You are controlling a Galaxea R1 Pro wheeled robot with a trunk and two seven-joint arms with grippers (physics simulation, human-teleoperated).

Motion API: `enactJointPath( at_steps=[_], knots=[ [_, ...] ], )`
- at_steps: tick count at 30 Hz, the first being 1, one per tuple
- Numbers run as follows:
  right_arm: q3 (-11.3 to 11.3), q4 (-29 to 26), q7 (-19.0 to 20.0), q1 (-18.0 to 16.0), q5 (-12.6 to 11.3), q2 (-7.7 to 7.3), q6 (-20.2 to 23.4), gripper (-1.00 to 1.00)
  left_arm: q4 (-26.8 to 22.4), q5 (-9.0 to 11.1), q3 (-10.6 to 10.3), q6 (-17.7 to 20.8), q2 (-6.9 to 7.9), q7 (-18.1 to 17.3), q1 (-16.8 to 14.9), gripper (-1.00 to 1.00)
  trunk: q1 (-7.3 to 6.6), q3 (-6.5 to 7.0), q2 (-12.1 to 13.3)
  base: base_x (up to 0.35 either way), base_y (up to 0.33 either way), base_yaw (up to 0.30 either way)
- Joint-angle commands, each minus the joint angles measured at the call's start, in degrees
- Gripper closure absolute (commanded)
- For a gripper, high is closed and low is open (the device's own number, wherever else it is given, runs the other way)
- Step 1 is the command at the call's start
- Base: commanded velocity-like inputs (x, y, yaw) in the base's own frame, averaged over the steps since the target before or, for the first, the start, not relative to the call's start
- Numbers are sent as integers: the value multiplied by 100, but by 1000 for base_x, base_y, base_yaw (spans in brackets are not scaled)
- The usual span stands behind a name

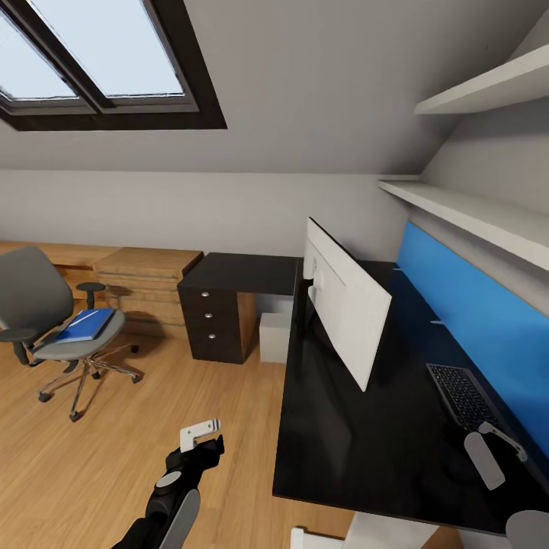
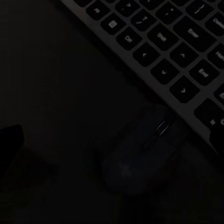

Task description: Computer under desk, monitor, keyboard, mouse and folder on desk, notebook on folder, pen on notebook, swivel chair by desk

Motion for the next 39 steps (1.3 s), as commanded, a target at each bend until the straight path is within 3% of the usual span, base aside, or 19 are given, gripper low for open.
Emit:
enactJointPath(
  at_steps=[1, 39],
  knots=[
    [1, -9, -37, -3, -50, -1, 18, -100, -8, 51, -9, 14, 2, 48, -5, -100, 1, -9, -7, 0, 0, 0],
    [6, -6, -38, -3, -91, 26, -22, -100, 37, 37, -7, 14, 13, 46, -5, -100, 1, -9, -7, -31, 0, 0]
  ],
)
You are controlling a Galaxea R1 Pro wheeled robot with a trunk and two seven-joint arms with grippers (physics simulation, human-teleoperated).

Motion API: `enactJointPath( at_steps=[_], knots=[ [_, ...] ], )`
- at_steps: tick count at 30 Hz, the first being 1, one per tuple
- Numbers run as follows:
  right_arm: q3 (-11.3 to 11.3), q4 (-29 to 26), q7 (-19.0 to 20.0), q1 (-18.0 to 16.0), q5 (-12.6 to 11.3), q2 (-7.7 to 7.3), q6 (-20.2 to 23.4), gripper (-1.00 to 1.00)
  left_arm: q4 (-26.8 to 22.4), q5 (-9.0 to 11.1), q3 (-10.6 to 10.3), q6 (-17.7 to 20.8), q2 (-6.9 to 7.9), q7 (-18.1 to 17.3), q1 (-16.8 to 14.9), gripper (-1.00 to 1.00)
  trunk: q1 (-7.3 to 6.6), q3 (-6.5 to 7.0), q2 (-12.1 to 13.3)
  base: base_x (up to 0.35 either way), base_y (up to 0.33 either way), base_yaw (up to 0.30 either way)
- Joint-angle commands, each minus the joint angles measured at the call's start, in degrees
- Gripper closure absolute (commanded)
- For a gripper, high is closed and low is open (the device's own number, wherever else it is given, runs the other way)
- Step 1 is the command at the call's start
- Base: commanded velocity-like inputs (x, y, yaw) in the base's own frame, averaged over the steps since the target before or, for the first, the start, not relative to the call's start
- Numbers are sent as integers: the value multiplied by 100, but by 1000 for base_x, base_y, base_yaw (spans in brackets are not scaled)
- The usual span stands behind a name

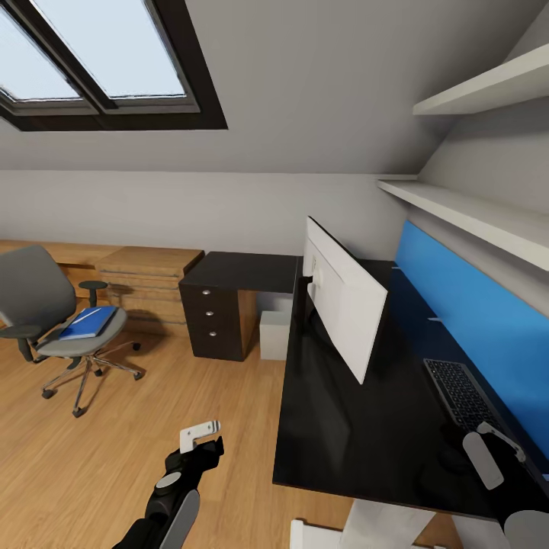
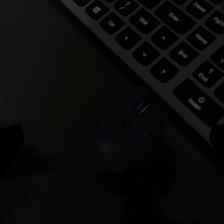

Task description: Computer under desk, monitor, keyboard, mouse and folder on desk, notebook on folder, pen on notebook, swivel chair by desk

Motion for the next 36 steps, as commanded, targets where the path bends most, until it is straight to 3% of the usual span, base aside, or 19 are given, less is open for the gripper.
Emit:
enactJointPath(
  at_steps=[1, 20, 30, 36],
  knots=[
    [2, -10, -37, -3, -50, -1, 18, -100, -9, 50, -10, 14, 1, 49, -5, -100, 1, -9, -7, 0, 0, 0],
    [-3, -10, -36, -3, -48, 1, -8, -100, -9, 48, -11, 12, 17, 49, -5, -100, 1, -9, -7, -38, 33, 0],
    [4, -7, -37, -3, -51, 15, -284, -100, -9, 49, -4, 6, 22, 50, -5, -100, 1, -9, -7, -2, 2, 0],
    [4, -8, -40, -3, -26, 126, -450, -100, -9, 46, -7, 5, 35, 50, -5, -100, 1, -9, -7, 0, 0, 0]
  ],
)
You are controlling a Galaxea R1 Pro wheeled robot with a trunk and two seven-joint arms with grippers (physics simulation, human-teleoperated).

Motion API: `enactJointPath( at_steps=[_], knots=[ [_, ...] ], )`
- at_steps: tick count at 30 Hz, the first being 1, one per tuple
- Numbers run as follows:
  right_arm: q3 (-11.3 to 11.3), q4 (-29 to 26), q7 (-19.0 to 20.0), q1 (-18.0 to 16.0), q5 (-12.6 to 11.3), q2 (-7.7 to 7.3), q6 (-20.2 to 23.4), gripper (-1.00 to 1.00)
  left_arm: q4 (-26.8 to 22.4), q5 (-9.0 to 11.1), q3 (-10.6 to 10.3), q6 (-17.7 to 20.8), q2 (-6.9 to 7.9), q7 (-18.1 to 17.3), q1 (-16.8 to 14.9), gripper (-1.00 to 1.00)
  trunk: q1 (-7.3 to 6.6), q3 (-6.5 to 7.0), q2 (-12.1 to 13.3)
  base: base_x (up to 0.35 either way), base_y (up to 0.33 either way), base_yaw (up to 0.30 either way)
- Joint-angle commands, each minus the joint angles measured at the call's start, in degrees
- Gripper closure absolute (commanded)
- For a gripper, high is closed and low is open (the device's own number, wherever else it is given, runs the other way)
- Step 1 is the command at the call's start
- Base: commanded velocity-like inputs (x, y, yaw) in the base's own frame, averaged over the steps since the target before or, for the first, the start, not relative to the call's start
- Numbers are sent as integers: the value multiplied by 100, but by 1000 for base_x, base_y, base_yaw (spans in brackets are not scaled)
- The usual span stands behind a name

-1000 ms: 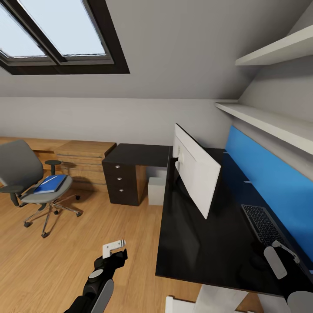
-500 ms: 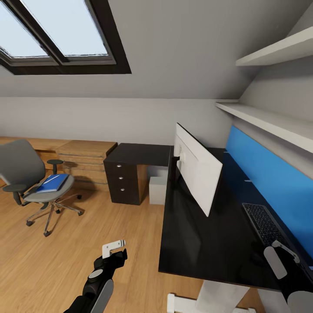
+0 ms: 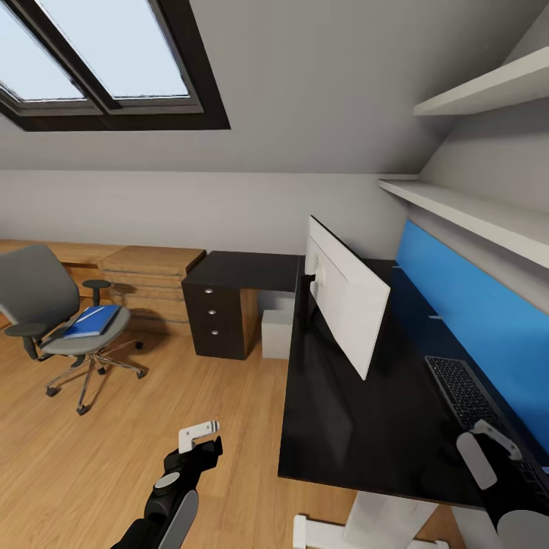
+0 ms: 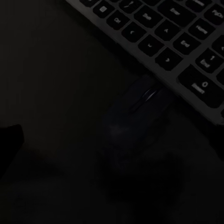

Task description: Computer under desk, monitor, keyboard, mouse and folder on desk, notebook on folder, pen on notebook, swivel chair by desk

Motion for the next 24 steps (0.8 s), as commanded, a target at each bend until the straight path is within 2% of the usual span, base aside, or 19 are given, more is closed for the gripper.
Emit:
enactJointPath(
  at_steps=[1, 7, 24],
  knots=[
    [1, -8, -36, -3, -35, 39, -93, -100, -9, 41, -16, 10, 1, 53, -5, -100, 1, -9, -7, 0, 0, 0],
    [1, -5, -38, -3, -31, 80, -182, -100, -42, 43, -15, 10, 1, 61, -5, -100, 1, -9, -7, 0, 0, 0],
    [-8, -12, -38, -3, -40, 76, -191, -100, -63, 44, -14, 5, -7, 83, -5, -100, 353, -296, -649, 0, 0, 0]
  ],
)
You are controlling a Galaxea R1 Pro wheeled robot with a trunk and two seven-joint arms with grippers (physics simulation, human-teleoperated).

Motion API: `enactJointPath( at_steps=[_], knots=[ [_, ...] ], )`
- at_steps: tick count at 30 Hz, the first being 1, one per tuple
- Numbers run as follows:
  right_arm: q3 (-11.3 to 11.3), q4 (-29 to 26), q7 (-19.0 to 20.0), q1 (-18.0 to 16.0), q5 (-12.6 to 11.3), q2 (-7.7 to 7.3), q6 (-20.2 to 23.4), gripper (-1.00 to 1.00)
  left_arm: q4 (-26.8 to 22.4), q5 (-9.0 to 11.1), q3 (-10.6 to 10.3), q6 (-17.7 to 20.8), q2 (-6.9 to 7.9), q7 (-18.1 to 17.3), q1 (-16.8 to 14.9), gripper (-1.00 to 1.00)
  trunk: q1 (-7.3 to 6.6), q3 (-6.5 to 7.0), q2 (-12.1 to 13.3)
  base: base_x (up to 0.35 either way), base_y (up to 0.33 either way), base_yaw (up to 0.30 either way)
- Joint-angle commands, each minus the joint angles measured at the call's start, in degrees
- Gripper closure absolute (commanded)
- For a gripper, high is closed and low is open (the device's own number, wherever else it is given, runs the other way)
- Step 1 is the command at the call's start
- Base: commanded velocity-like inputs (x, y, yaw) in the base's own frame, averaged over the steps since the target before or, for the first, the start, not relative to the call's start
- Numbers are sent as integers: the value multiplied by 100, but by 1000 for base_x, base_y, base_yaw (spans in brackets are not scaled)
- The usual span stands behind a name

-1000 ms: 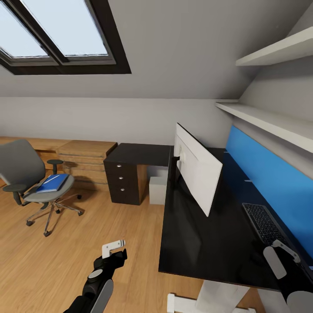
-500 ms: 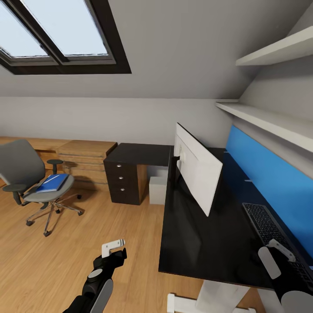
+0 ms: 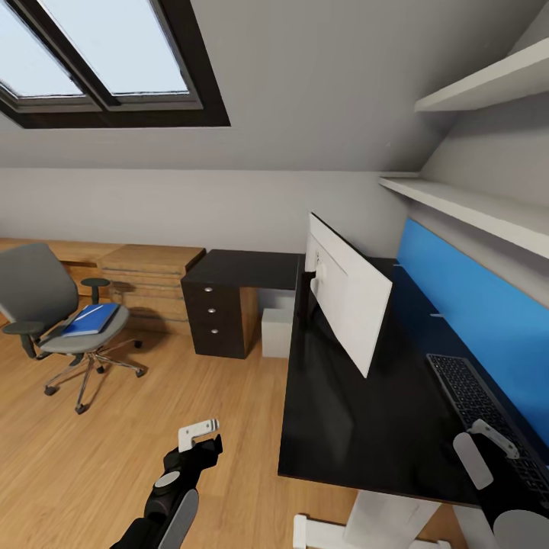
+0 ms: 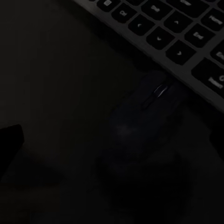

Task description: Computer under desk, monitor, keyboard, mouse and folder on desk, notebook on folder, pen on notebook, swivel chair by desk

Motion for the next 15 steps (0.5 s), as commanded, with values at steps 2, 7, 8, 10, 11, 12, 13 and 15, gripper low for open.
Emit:
enactJointPath(
  at_steps=[2, 7, 8, 10, 11, 12, 13, 15],
  knots=[
    [0, -12, -32, -3, -38, -1, 25, -100, -8, 49, -9, 14, 1, 48, -4, -100, 1, -8, -6, 0, 0, 0],
    [0, -12, -36, -3, -38, -8, 30, -100, -7, 49, -15, 14, 1, 48, -4, -100, 1, -8, -6, 0, 0, 0],
    [0, -13, -35, -3, -38, -8, 31, -100, -7, 47, -15, 14, 1, 48, -4, -100, 23, -26, -46, 0, 0, 0],
    [0, -13, -37, -3, -38, -9, 32, -100, -7, 44, -17, 14, 1, 48, -4, -100, 67, -62, -126, 0, 0, 0],
    [0, -13, -38, -3, -39, -12, 32, -100, -7, 41, -18, 14, 1, 48, -4, -100, 89, -80, -166, 0, 0, 0],
    [0, -13, -38, -3, -39, -14, 32, -100, -7, 41, -18, 14, 1, 48, -4, -100, 111, -98, -206, 0, 0, 0],
    [-1, -13, -39, -3, -40, -13, 32, -100, -7, 41, -18, 14, 1, 48, -4, -100, 133, -116, -246, 0, 0, 0],
    [-9, -10, -39, -3, -41, -12, 32, -100, -7, 40, -18, 14, 1, 48, -4, -100, 177, -151, -327, 0, 0, 0]
  ],
)
